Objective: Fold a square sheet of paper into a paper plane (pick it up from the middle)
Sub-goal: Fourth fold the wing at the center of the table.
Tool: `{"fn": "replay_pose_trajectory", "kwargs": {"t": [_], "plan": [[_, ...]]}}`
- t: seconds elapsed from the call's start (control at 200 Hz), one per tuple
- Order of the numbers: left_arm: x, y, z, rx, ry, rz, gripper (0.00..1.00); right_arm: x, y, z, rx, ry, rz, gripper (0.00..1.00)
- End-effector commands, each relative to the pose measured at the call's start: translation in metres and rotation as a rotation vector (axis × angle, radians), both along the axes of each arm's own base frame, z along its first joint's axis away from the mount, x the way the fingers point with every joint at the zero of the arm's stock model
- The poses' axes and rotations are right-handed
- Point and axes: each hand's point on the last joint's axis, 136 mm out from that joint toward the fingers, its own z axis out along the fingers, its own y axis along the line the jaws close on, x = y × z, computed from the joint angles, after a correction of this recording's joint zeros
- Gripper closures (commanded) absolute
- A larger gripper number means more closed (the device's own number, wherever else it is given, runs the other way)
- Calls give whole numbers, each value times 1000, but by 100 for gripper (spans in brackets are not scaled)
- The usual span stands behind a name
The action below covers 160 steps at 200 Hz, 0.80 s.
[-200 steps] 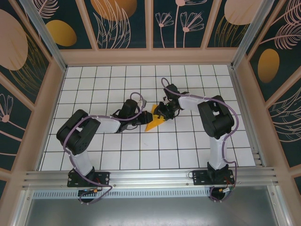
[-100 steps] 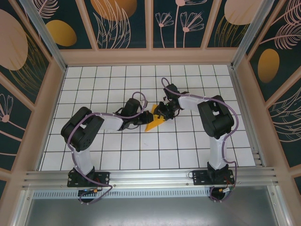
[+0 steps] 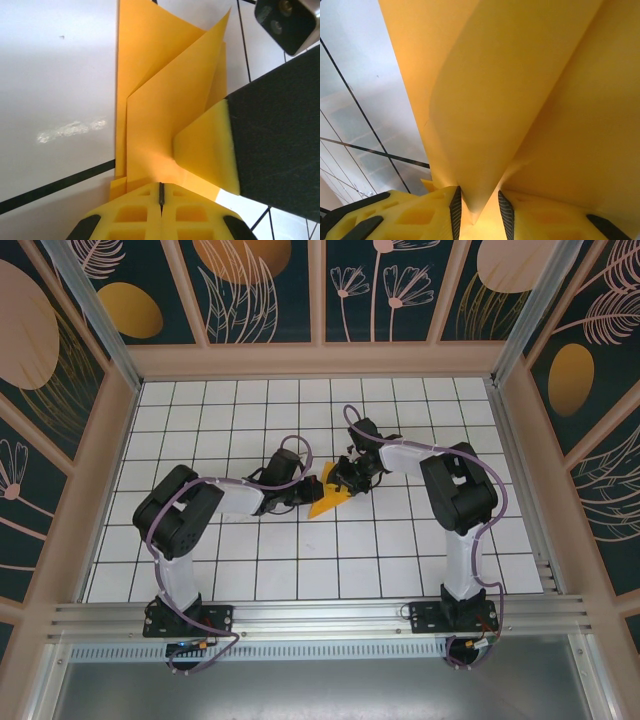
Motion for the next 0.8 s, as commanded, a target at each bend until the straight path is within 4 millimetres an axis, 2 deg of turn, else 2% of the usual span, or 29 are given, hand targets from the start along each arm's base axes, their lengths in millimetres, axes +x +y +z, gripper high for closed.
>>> {"fn": "replay_pose_trajectory", "kwargs": {"t": [0.0, 0.565, 0.691, 0.796], "plan": [[2, 3, -8, 45, 6, 6, 95, -50, -73, -100, -368, 199, -59, 67], [-3, 11, -26, 102, 57, 18, 97, -50, -75, -105, -401, 208, -53, 70], [-5, 15, -31, 124, 78, 25, 98, -41, -66, -93, -354, 176, -50, 70], [-8, 17, -36, 143, 97, 22, 98, -19, -50, -63, -255, 92, -54, 69]]}}
